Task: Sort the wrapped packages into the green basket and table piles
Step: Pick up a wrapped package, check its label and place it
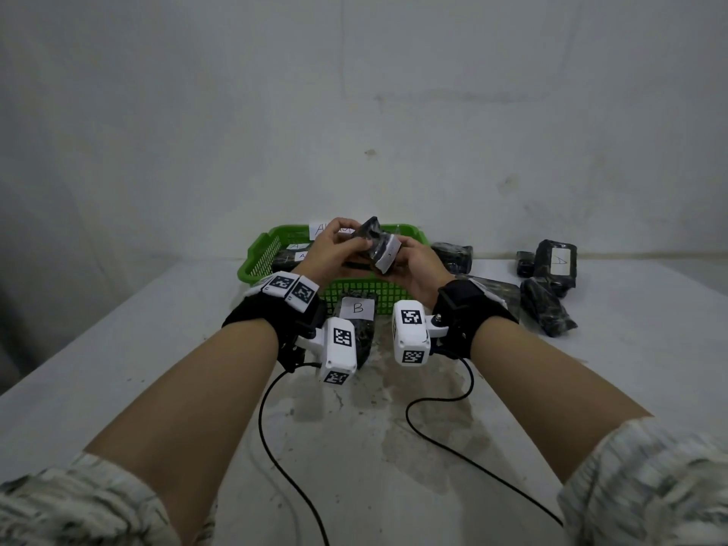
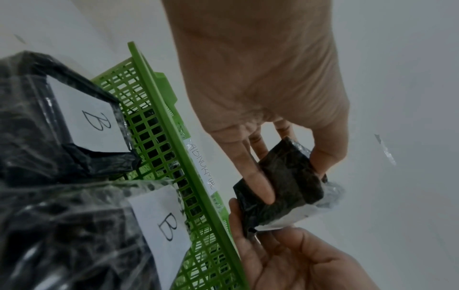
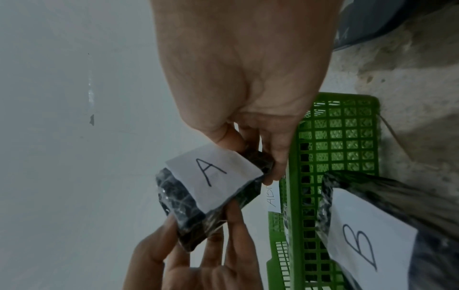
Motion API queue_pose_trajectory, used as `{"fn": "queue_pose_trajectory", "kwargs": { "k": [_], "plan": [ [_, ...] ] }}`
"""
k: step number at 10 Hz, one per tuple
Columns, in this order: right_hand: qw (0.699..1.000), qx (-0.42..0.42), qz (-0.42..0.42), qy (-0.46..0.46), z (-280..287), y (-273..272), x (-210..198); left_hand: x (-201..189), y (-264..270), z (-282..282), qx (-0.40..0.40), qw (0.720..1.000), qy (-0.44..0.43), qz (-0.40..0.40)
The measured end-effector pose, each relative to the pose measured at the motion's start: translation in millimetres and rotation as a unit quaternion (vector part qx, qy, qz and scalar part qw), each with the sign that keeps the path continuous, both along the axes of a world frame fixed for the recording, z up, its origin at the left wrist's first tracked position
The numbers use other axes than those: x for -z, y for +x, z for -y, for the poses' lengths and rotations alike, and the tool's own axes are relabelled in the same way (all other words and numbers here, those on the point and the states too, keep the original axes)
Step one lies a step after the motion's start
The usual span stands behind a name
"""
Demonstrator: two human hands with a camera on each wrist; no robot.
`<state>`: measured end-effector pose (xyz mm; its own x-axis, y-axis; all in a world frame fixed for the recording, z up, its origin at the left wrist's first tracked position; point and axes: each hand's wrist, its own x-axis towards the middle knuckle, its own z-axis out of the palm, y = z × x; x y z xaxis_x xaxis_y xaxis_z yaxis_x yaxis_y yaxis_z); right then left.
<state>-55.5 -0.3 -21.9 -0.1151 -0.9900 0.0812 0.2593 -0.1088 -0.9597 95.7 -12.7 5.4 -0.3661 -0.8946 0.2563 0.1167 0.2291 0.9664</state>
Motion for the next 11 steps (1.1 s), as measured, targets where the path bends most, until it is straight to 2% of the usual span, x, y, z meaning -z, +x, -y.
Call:
{"fn": "queue_pose_trajectory", "kwargs": {
  "k": [1, 2, 3, 4, 5, 6, 7, 8, 9, 10, 11],
  "plan": [
    [1.000, -0.002, -0.006, 0.005, 3.6, 2.9, 1.6, 0.6, 2.1, 0.6, -0.025, 1.000, -0.014, 0.013],
    [1.000, -0.002, -0.002, 0.010, 7.9, 5.1, 1.4, 0.4, 7.5, 7.9, -0.082, 0.996, -0.015, -0.021],
    [0.999, 0.017, -0.002, 0.028, 12.5, 3.3, -1.1, 0.1, 14.7, 18.9, -0.143, 0.988, -0.035, 0.054],
    [0.999, 0.017, -0.016, 0.033, 20.9, 3.4, -6.4, 3.1, 21.8, 30.0, -0.159, 0.977, -0.043, 0.136],
    [0.998, 0.050, -0.009, 0.043, 30.3, 5.5, -9.8, 13.5, 33.4, 40.6, -0.168, 0.962, -0.092, 0.196],
    [0.994, 0.097, -0.013, 0.059, 43.8, 10.9, -8.2, 25.5, 51.1, 52.3, -0.263, 0.920, -0.109, 0.270],
    [0.986, 0.143, -0.016, 0.086, 55.1, 16.1, -10.6, 34.2, 68.0, 62.4, -0.384, 0.837, -0.069, 0.384],
    [0.983, 0.125, -0.069, 0.114, 65.4, 16.1, -12.5, 43.7, 77.2, 68.2, -0.421, 0.801, -0.022, 0.424],
    [0.983, 0.092, -0.104, 0.122, 70.9, 22.4, -12.7, 51.7, 80.0, 76.4, -0.444, 0.793, 0.000, 0.418],
    [0.980, 0.089, -0.100, 0.148, 92.0, 25.1, -7.9, 52.9, 80.2, 86.6, -0.428, 0.807, 0.038, 0.405],
    [0.935, 0.048, -0.307, 0.173, 106.2, 28.5, -10.5, 55.2, 82.2, 93.6, -0.412, 0.807, 0.056, 0.420]
  ]
}}
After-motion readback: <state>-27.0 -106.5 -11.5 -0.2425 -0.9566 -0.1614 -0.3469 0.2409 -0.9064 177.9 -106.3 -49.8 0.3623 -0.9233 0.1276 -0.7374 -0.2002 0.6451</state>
